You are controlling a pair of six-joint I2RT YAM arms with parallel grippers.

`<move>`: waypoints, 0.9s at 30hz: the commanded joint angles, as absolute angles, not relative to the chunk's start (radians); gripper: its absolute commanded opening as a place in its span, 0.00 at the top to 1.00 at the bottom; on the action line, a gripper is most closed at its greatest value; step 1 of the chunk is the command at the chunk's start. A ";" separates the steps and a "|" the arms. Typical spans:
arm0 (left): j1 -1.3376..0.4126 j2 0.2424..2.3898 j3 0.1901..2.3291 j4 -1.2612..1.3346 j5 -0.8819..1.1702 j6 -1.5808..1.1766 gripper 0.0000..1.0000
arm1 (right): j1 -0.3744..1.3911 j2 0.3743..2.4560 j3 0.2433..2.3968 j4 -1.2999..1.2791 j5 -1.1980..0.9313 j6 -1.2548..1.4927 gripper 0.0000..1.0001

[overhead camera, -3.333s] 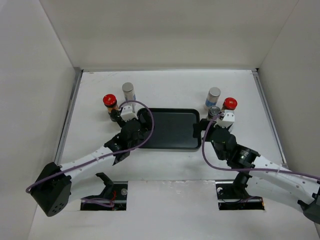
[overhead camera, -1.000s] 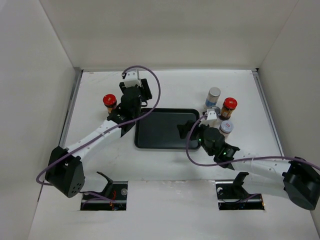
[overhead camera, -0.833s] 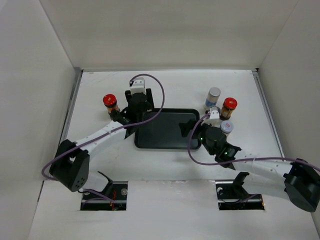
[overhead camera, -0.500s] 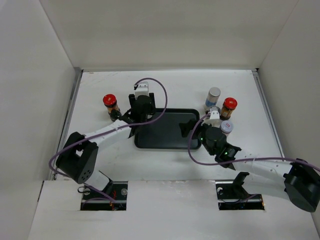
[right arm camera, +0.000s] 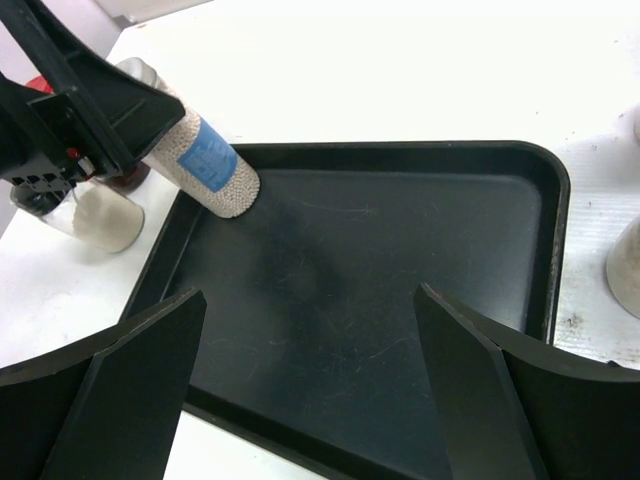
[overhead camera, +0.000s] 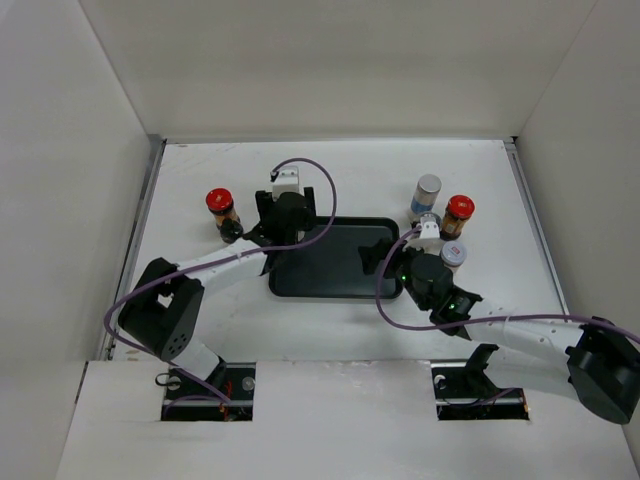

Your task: Organize the condiment bottles

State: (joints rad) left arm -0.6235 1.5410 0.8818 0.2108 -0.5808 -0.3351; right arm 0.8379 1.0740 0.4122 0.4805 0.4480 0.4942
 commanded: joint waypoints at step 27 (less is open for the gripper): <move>-0.685 0.968 0.526 0.469 -0.654 -0.456 0.42 | 0.813 1.117 0.661 0.223 0.543 0.448 0.66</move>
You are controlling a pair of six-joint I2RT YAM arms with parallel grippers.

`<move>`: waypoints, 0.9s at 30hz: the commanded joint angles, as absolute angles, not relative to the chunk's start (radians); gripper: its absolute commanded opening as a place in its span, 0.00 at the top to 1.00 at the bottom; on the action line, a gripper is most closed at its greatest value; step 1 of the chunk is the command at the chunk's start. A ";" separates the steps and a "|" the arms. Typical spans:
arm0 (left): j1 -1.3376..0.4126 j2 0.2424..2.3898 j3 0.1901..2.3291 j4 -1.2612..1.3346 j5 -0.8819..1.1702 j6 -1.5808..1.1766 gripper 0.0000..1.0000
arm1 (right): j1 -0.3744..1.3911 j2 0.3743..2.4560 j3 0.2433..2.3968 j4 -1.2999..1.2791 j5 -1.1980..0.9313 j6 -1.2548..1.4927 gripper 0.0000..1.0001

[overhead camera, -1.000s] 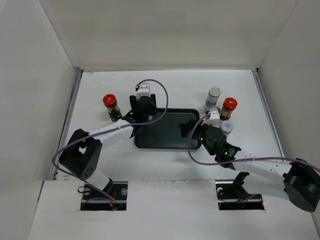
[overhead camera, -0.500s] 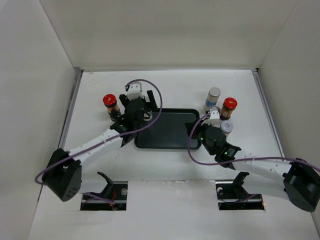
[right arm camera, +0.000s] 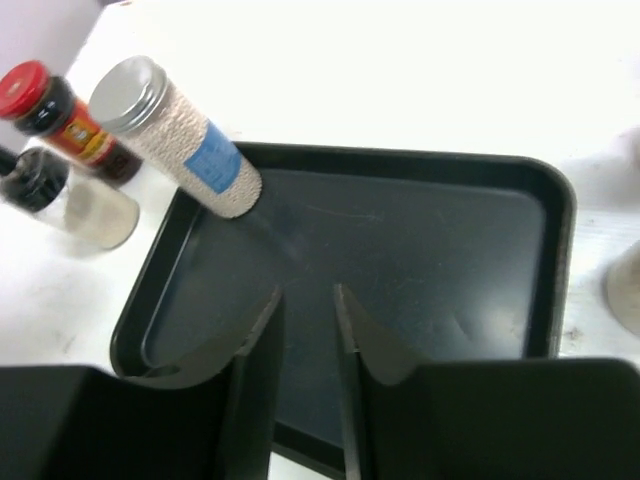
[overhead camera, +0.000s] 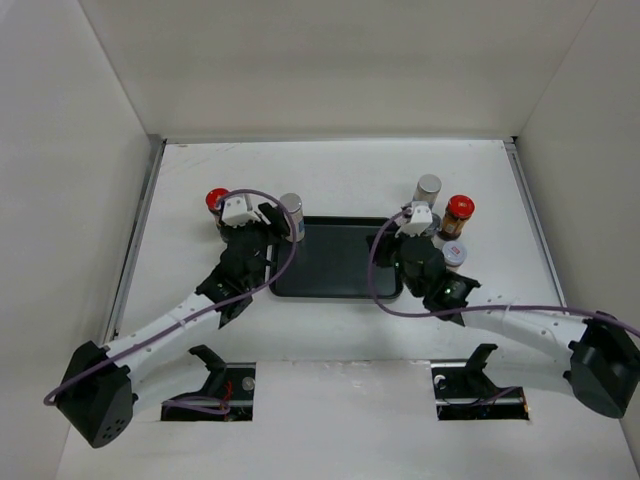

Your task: Organize the condiment bottles

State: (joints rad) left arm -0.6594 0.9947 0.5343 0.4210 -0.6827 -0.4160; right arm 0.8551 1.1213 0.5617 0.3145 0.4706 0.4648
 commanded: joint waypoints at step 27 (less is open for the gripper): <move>-0.736 0.968 0.258 0.888 -0.548 -0.479 0.30 | 0.455 1.295 0.795 0.023 0.597 0.383 0.06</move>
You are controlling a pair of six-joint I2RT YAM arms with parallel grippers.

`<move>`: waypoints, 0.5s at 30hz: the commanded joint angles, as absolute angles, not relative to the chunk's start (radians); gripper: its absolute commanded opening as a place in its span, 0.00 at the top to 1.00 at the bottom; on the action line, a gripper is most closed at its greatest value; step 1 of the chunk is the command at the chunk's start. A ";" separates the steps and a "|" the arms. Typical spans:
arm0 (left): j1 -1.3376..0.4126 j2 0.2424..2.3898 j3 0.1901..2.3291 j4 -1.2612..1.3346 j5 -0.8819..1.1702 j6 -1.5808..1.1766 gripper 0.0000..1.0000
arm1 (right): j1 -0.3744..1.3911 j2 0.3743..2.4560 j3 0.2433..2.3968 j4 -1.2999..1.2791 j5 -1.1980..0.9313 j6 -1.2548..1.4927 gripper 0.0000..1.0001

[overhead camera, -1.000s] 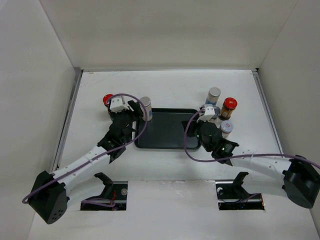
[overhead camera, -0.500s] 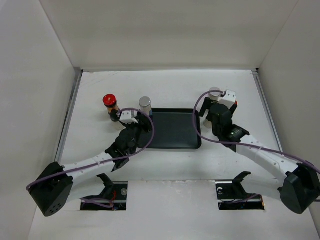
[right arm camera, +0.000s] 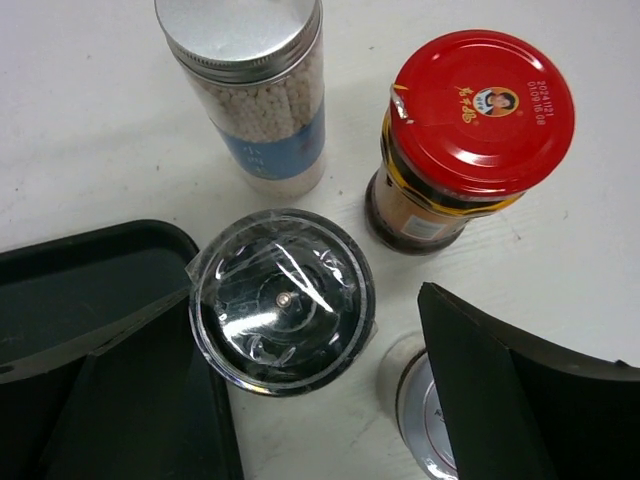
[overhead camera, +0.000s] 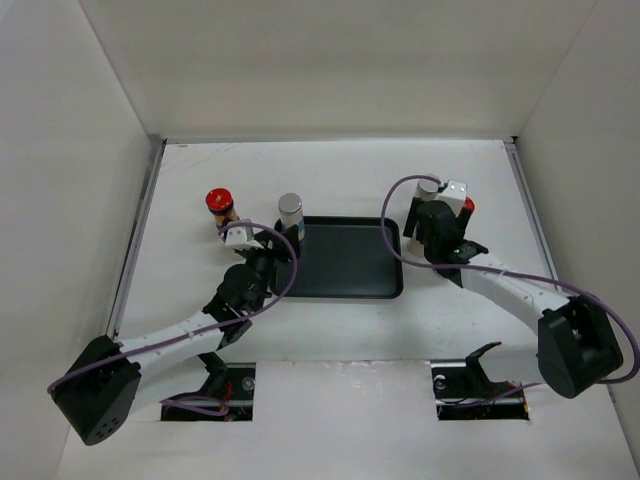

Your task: Organize the condiment bottles

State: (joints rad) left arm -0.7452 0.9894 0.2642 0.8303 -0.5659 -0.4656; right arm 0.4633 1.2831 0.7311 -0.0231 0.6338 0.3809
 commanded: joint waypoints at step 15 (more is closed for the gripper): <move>-0.717 0.904 0.235 0.879 -0.557 -0.483 0.30 | 0.479 1.269 0.842 0.126 0.661 0.325 0.47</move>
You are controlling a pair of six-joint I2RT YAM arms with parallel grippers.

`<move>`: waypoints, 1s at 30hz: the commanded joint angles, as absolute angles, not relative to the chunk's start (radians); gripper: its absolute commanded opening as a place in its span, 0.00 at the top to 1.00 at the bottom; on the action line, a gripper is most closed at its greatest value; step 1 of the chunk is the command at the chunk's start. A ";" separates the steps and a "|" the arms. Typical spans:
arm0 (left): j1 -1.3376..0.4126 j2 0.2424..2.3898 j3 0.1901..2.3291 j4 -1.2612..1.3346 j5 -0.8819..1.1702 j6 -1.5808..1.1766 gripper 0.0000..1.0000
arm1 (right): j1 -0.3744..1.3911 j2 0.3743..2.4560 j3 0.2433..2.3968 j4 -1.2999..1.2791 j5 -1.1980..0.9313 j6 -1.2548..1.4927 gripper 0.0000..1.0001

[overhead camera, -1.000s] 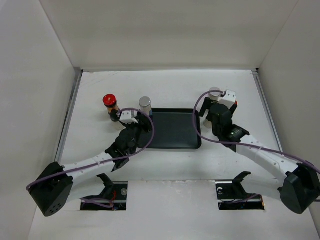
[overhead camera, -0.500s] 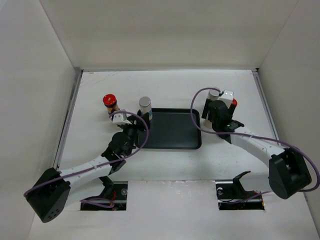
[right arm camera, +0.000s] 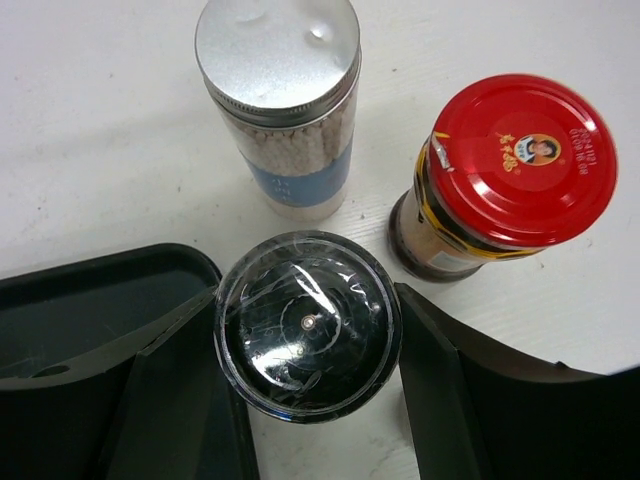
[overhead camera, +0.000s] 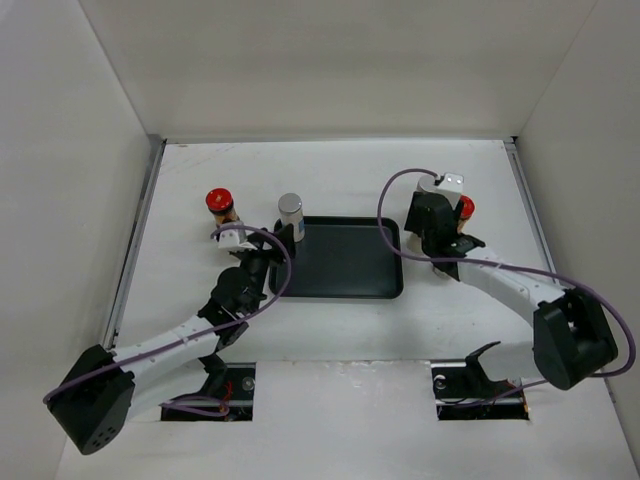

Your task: Organize the condiment bottles

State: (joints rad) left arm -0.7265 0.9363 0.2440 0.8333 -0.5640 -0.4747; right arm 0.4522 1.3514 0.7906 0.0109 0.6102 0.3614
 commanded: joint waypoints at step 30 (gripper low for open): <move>-0.633 0.883 0.207 0.859 -0.568 -0.497 0.28 | 0.826 1.759 1.244 0.351 0.457 0.327 0.47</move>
State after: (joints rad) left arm -0.6357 0.8738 0.2062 0.8169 -0.5747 -0.4835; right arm 0.8131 1.7702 1.1725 0.2127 0.4618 0.3176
